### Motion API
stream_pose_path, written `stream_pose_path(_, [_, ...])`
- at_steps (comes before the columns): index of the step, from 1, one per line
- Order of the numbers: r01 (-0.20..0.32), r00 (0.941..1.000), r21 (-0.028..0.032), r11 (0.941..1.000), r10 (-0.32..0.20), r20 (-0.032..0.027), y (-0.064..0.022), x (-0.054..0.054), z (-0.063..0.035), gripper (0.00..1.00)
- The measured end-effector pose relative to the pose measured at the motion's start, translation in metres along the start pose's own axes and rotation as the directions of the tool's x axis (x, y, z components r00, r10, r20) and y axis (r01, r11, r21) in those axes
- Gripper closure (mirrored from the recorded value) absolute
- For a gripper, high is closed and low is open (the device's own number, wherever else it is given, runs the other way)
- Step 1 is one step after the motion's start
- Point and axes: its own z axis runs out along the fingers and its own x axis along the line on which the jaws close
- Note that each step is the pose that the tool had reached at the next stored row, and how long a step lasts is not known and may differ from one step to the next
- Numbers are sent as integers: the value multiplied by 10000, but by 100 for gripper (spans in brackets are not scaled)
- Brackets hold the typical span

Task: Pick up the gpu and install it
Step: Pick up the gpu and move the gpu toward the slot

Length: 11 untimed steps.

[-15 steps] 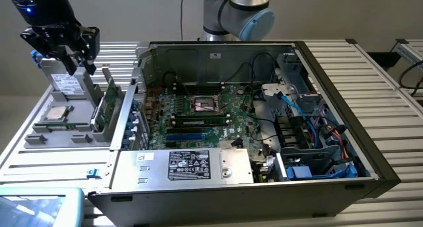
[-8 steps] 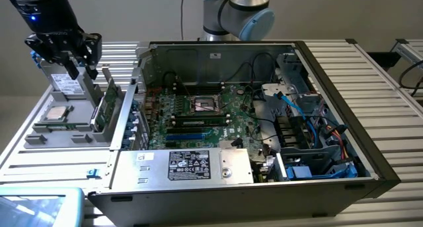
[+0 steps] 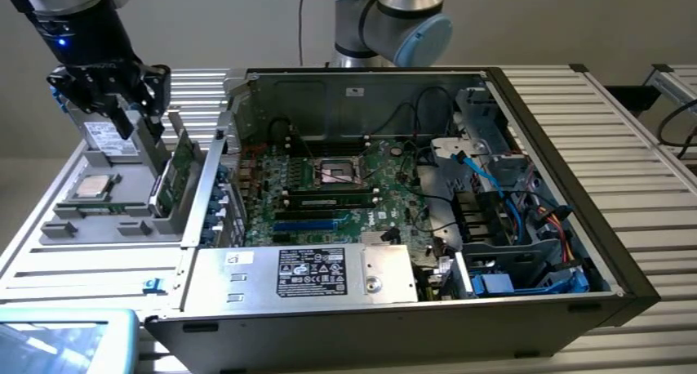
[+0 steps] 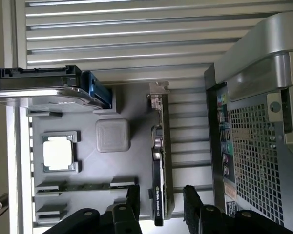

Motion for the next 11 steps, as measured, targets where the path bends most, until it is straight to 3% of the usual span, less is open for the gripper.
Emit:
stream_pose_path(1, [26, 10000, 48, 10000, -26, 2, -1, 0, 9, 51])
stream_pose_path(2, [52, 10000, 60, 10000, -52, 2, -1, 0, 24, 51])
stream_pose_path(11, [213, 9998, 49, 9998, -213, -20, -7, 4, 186, 51])
